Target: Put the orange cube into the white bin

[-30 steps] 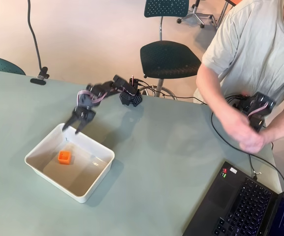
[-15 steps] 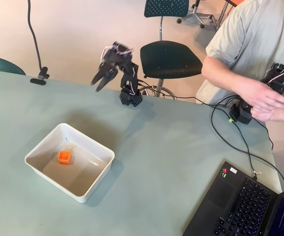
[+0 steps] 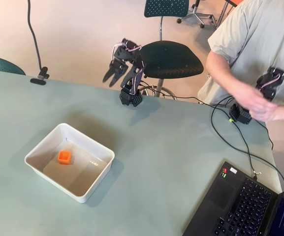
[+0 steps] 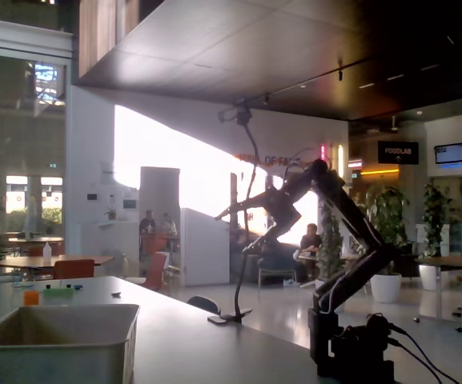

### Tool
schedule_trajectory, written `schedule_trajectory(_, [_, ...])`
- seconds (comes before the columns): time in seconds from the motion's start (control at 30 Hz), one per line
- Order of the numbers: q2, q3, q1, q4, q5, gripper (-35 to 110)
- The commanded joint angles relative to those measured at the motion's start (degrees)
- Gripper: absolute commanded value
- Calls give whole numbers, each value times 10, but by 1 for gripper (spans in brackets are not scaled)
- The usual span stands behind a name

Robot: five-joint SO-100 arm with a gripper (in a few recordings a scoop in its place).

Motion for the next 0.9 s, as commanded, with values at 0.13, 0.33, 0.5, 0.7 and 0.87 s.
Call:
schedule_trajectory(0.13, [190, 409, 5, -277, 18, 47])
schedule_trajectory(0.33, [340, 698, -1, -477, 12, 47])
schedule_trajectory(0.5, [416, 779, -22, -492, 18, 47])
schedule_trajectory(0.7, [402, 785, -24, -408, 17, 47])
schedule_trajectory(0.87, [402, 780, -24, -365, 14, 47])
